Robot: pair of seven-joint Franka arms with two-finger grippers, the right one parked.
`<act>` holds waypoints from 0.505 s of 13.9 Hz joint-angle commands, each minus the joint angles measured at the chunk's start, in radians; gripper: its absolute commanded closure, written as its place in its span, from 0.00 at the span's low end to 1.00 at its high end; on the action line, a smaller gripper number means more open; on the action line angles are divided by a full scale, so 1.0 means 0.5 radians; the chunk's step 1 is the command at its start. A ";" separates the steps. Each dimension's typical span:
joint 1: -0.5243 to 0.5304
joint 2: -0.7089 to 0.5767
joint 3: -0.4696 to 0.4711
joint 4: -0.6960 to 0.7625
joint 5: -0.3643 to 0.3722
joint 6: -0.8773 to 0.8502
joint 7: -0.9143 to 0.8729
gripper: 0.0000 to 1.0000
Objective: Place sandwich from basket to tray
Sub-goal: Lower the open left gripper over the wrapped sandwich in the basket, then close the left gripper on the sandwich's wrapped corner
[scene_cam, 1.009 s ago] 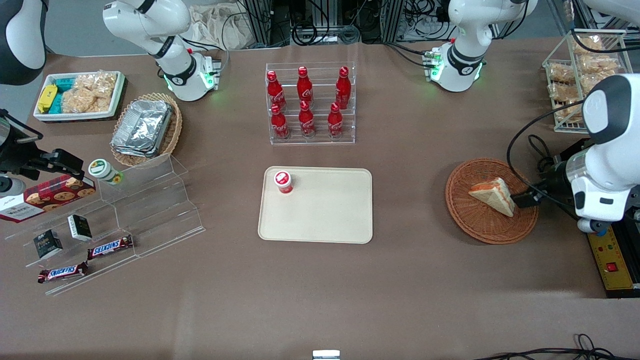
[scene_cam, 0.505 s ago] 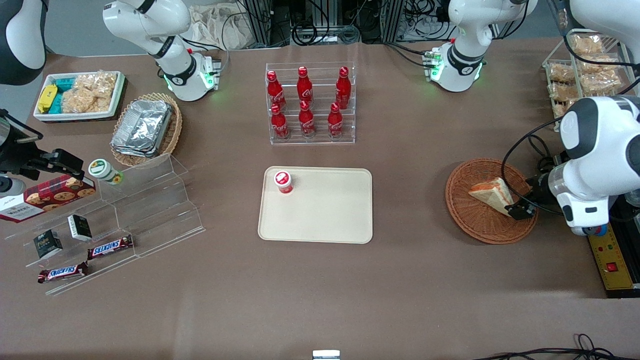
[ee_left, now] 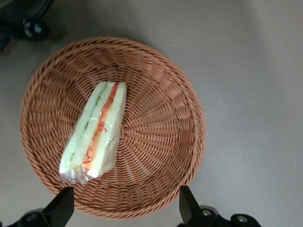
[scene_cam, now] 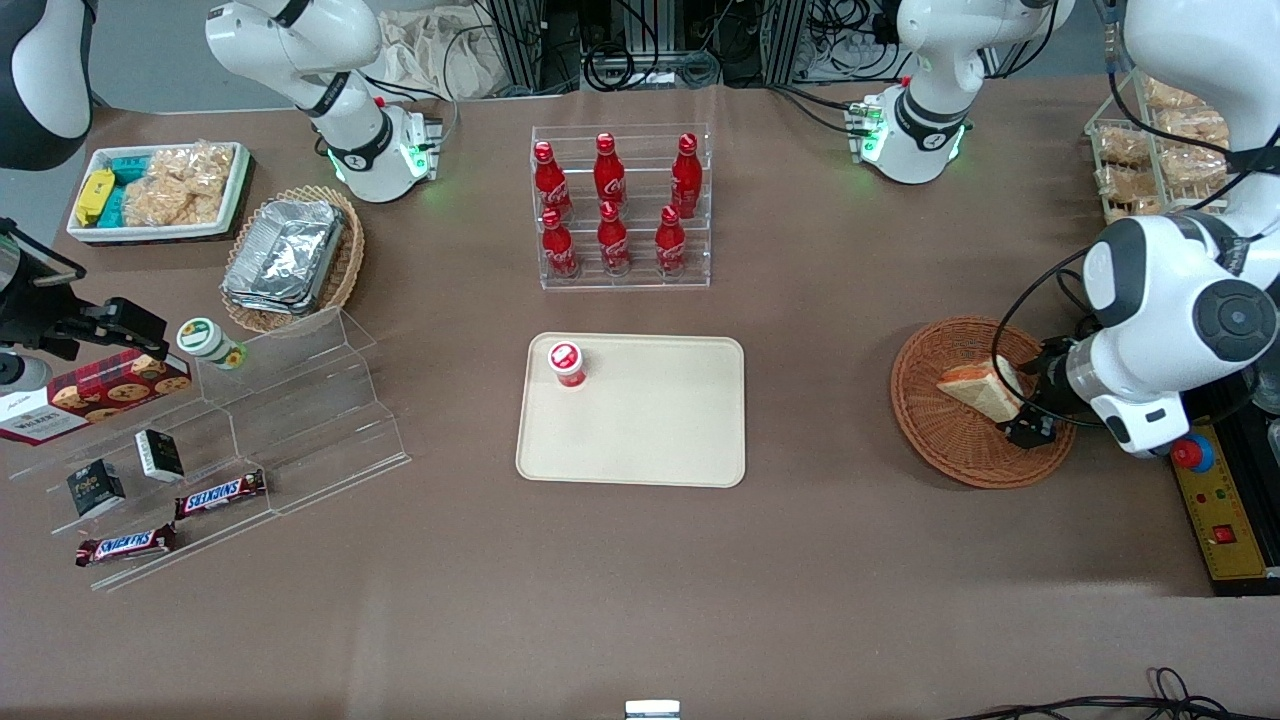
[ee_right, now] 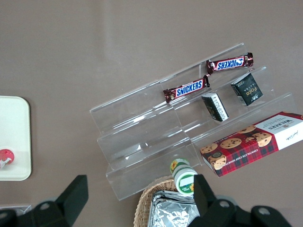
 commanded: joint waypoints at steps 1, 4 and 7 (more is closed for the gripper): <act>0.010 -0.027 -0.004 -0.187 0.030 0.130 -0.171 0.00; 0.010 -0.036 0.036 -0.298 0.036 0.152 -0.165 0.00; 0.007 -0.036 0.036 -0.414 0.250 0.155 -0.165 0.00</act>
